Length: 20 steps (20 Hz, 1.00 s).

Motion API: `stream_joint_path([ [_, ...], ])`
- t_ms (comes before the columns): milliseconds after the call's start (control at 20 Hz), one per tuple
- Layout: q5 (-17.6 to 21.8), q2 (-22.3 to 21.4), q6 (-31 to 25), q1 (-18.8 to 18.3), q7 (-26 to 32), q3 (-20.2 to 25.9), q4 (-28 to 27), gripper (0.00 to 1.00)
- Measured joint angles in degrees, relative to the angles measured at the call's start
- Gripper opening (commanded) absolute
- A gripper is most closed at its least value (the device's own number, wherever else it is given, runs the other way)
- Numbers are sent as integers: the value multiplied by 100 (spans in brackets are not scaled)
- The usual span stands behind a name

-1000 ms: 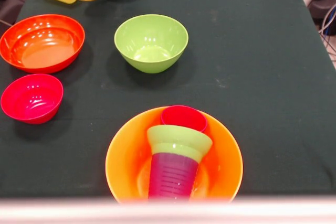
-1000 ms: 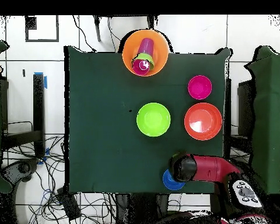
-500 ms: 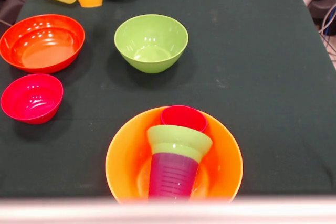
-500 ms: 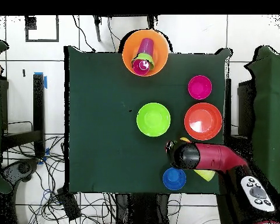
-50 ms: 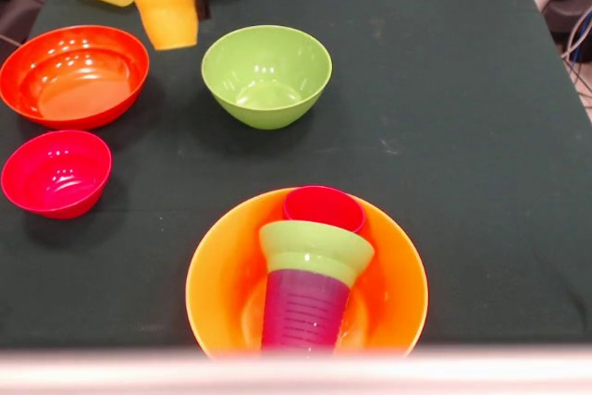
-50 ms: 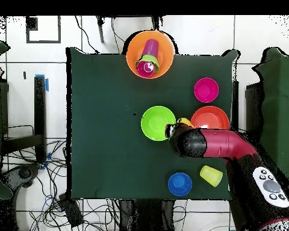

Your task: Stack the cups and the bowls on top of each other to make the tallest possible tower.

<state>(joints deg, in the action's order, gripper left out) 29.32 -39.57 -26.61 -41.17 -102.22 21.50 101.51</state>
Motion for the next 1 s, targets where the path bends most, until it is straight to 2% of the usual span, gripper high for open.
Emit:
stream_joint_path([
  [500, -65, 32, -2, -2, 0, 727, -411, 0],
  [1000, -392, 89, -175, -79, 0, 1118, -321, 0],
])
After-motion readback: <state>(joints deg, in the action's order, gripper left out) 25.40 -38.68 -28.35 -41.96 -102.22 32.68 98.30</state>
